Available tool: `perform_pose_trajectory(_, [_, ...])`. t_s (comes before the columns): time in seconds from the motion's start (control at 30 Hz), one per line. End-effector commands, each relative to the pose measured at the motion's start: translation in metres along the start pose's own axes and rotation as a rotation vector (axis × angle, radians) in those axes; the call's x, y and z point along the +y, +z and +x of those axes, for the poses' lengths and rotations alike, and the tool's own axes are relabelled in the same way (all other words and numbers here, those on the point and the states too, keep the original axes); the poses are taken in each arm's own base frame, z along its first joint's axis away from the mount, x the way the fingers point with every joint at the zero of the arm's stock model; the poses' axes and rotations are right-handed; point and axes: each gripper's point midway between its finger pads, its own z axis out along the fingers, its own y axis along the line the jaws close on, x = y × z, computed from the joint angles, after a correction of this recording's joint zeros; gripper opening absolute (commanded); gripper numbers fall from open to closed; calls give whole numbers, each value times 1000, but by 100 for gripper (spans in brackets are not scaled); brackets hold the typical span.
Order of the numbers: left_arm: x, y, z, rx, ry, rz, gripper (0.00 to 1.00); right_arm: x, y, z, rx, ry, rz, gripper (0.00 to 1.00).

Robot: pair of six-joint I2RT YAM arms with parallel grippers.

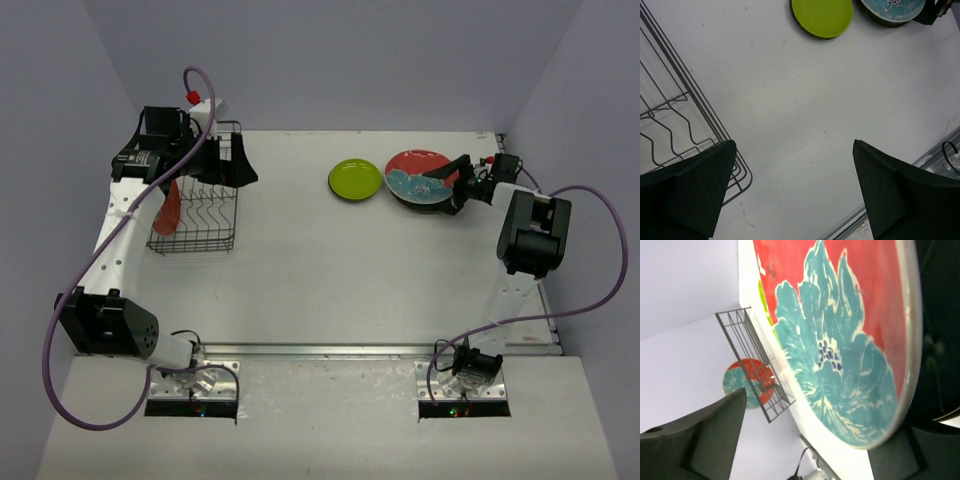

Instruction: Unload the plates from the dish rack

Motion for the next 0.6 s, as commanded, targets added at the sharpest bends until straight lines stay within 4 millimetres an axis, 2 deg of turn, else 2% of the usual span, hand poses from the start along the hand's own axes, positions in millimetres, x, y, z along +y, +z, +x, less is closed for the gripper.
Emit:
perform_pose_trajectory(0.0, [0, -13, -17, -66, 28, -22, 100, 44, -18, 6, 52, 2, -72, 99])
perform_pose_trajectory(0.07, [-1, -14, -18, -66, 23, -27, 100, 35, -23, 15, 65, 69, 2, 99])
perform_pose_trajectory(0.1, [0, -15, -19, -67, 19, -34, 100, 36, -28, 16, 50, 50, 37, 99])
perform_pose_trajectory(0.2, [2, -17, -20, -71, 8, -55, 100, 23, -45, 21, 2, 80, 204, 99])
perform_pose_trajectory(0.3, [6, -17, -20, -71, -6, -76, 100, 28, -60, 13, -46, 77, 311, 99])
perform_pose_trajectory(0.47, [7, -19, -23, -79, -20, -95, 100, 21, -77, -2, -125, 44, 467, 99])
perform_pose_trajectory(0.57, [10, -22, -25, -83, -19, -118, 100, 14, -84, -3, -138, -5, 534, 99])
